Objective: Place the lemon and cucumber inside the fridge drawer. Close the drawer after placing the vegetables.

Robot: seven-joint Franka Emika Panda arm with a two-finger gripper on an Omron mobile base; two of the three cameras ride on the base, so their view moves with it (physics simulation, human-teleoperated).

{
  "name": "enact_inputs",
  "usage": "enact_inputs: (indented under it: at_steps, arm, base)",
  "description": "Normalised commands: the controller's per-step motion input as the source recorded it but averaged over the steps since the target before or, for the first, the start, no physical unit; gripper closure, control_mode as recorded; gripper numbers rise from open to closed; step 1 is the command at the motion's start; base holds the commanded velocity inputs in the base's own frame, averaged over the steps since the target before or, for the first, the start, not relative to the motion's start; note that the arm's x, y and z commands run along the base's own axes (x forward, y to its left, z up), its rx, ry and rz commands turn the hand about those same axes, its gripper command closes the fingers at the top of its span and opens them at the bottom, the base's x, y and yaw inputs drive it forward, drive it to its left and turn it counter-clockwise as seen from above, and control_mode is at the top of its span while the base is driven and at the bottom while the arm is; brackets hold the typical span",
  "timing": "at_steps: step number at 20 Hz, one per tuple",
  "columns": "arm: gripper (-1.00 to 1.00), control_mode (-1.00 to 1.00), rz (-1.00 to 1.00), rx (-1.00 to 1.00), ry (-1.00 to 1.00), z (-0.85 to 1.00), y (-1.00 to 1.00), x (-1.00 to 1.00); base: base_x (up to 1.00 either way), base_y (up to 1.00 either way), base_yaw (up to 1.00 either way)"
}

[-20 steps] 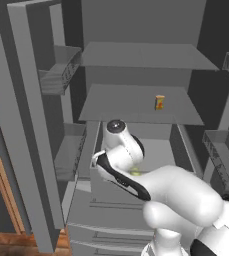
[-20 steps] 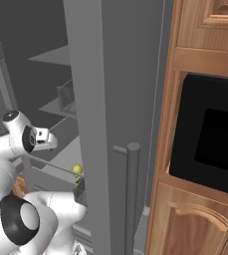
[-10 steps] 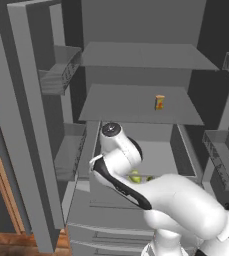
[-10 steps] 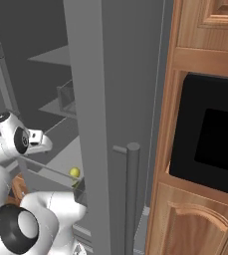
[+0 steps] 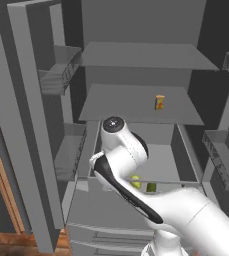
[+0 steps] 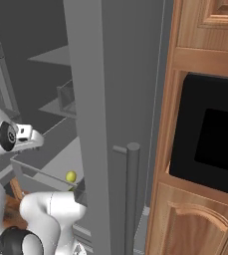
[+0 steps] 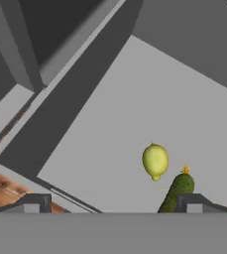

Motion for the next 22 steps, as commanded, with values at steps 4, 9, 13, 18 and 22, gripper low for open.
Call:
enact_inputs:
  at_steps: [4,9,13,18,22]
  arm:
    - [-1.00,-1.00,0.00,0.00,0.00,0.48,0.00,-0.94]
    - [-1.00,-1.00,0.00,-0.01,0.02,-0.15,0.01,-0.65]
    - [-1.00,-1.00,0.00,-0.10,0.13,-0.77,0.00,-0.15]
    - [-1.00,-1.00,0.01,-0.15,0.21,-0.83,0.02,0.00]
    - [-1.00,-1.00,0.03,-0.11,0.21,-0.64,0.00,0.15]
  base:
    - [0.00,0.00,0.00]
    - [0.00,0.00,0.00]
    - [0.00,0.00,0.00]
    - [0.00,0.00,0.00]
    - [0.00,0.00,0.00]
